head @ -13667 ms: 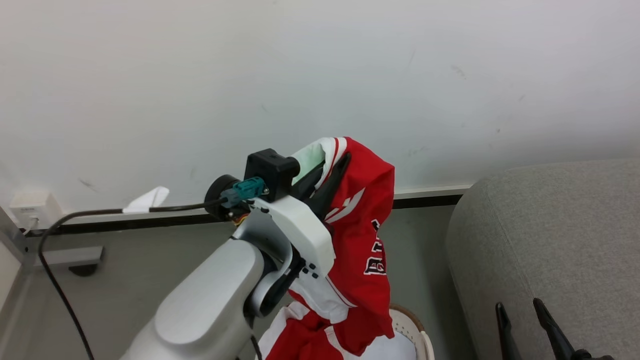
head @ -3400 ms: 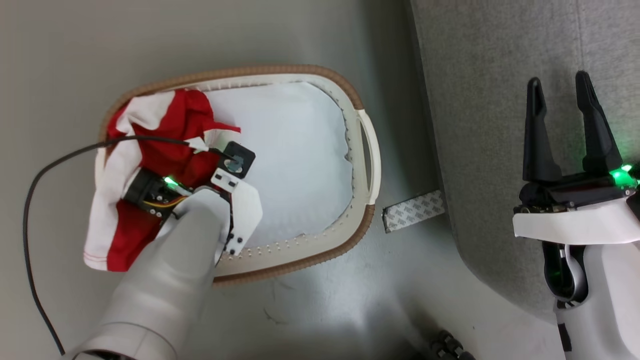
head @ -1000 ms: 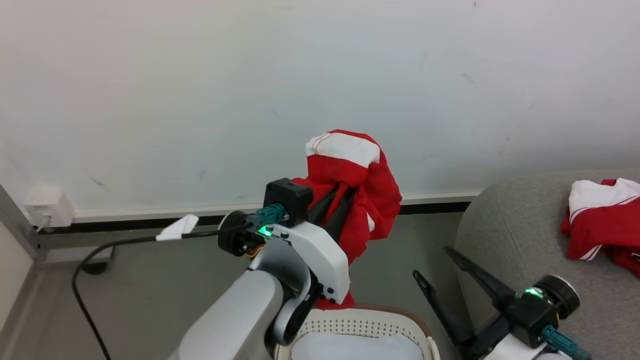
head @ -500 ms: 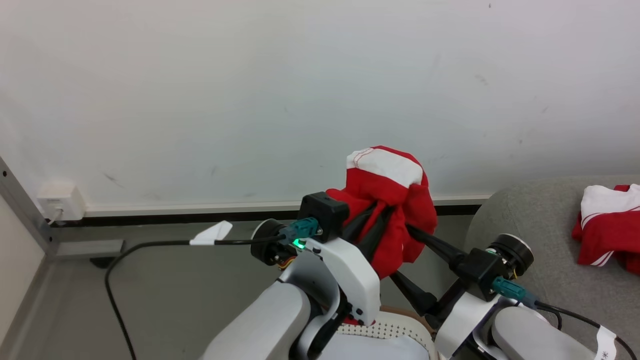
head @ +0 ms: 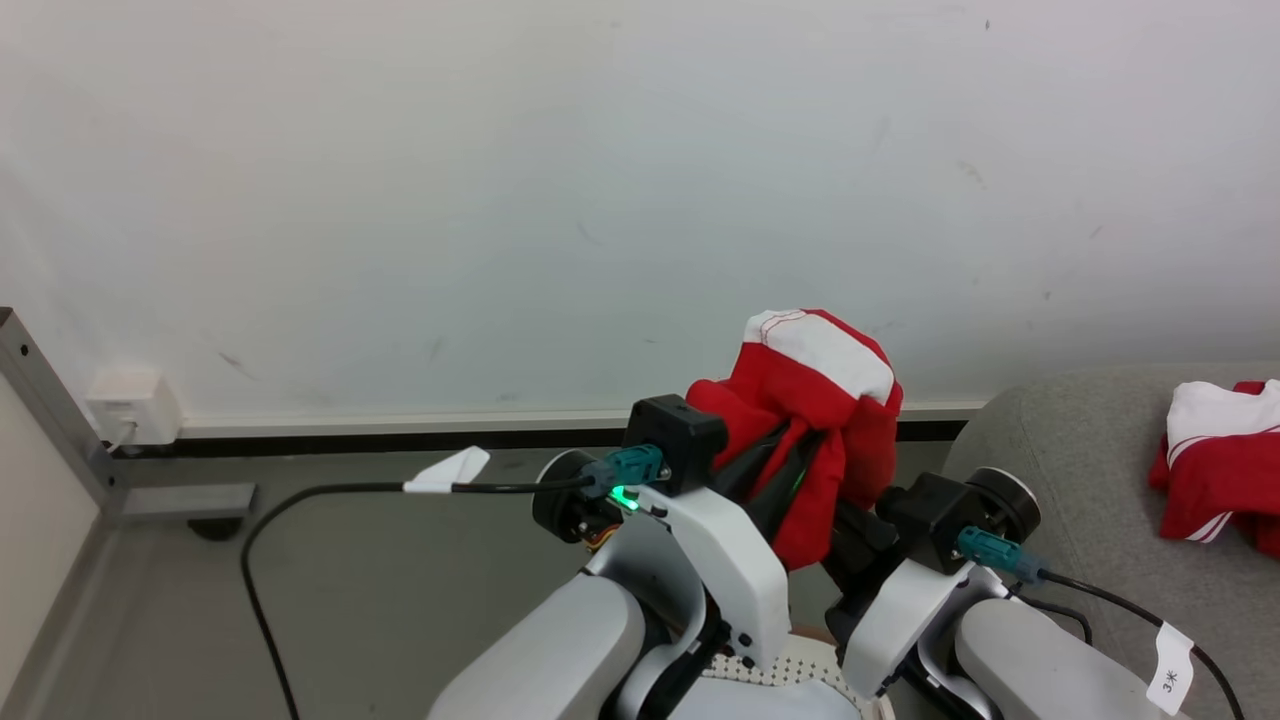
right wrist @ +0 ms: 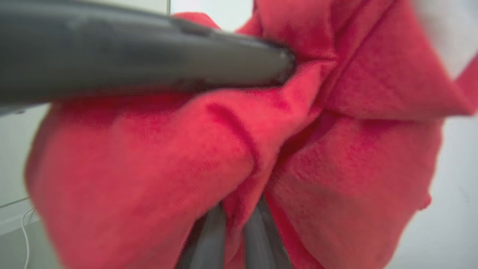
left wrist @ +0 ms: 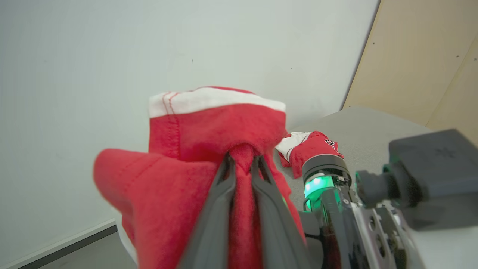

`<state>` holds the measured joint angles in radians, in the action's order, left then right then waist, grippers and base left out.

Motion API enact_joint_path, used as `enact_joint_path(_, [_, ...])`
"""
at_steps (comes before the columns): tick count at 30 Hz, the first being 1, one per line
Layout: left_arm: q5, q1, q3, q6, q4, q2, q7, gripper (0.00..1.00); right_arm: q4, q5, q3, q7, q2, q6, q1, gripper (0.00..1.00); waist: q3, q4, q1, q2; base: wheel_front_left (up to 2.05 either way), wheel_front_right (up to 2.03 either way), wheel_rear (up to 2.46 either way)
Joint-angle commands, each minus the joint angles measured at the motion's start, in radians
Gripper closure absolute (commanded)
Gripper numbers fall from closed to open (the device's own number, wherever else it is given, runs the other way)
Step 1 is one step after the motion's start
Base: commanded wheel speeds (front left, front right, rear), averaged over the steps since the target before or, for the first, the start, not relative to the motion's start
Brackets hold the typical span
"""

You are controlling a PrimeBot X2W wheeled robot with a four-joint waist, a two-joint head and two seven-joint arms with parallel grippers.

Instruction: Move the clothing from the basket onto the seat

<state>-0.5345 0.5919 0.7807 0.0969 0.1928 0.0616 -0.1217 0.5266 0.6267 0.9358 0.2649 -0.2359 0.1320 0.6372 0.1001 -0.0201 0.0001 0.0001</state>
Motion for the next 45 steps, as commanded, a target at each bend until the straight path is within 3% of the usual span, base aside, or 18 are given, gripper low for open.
enact_joint_path(1, [-0.013, 0.002, -0.003, 0.001, 0.002, -0.001, 0.005, 1.00, 0.002, 0.011, 0.003, -0.001, -0.006, -0.003, 0.012, 1.00, 0.000, 0.001, -0.0001, -0.0001, 0.00, 0.00, 0.00])
enact_joint_path(7, [-0.007, 0.003, -0.010, 0.015, 0.013, 0.011, 0.015, 0.97, -0.018, 0.029, -0.012, -0.001, -0.024, -0.003, 0.010, 1.00, -0.001, 0.008, -0.0001, -0.0001, 0.00, 0.00, 0.00])
enact_joint_path(9, [0.001, 0.005, -0.010, 0.018, 0.015, 0.014, 0.020, 0.73, -0.023, 0.027, -0.022, -0.001, -0.030, -0.003, 0.006, 1.00, -0.002, 0.010, -0.0001, -0.0001, 0.00, 0.00, 0.00])
enact_joint_path(10, [0.005, 0.006, -0.010, 0.021, 0.017, 0.016, 0.026, 0.51, -0.025, 0.025, -0.029, -0.001, -0.033, -0.003, 0.004, 1.00, -0.002, 0.011, -0.0001, -0.0001, 0.00, 0.00, 0.00])
enact_joint_path(11, [0.007, 0.006, -0.010, 0.023, 0.018, 0.017, 0.031, 0.07, -0.026, 0.020, -0.036, -0.001, -0.035, -0.003, 0.001, 1.00, -0.003, 0.012, -0.0001, -0.0001, 0.00, 0.00, 0.00])
enact_joint_path(12, [0.008, 0.004, -0.009, 0.025, 0.020, 0.017, 0.035, 0.00, -0.027, 0.013, -0.044, -0.001, -0.037, -0.003, -0.002, 1.00, -0.003, 0.013, -0.0001, -0.0001, 0.00, 0.00, 0.00])
enact_joint_path(36, [0.034, -0.030, 0.010, 0.043, 0.064, 0.059, 0.089, 0.00, -0.069, -0.053, -0.244, -0.001, -0.091, -0.003, -0.062, 1.00, -0.003, 0.039, -0.0001, -0.0001, 0.00, 0.00, 0.00])
enact_joint_path(45, [0.021, -0.034, 0.014, 0.043, 0.073, 0.059, 0.098, 0.00, -0.080, -0.060, -0.270, -0.001, -0.104, -0.003, -0.066, 1.00, 0.001, 0.064, -0.0001, -0.0001, 0.00, 0.00, 0.00])
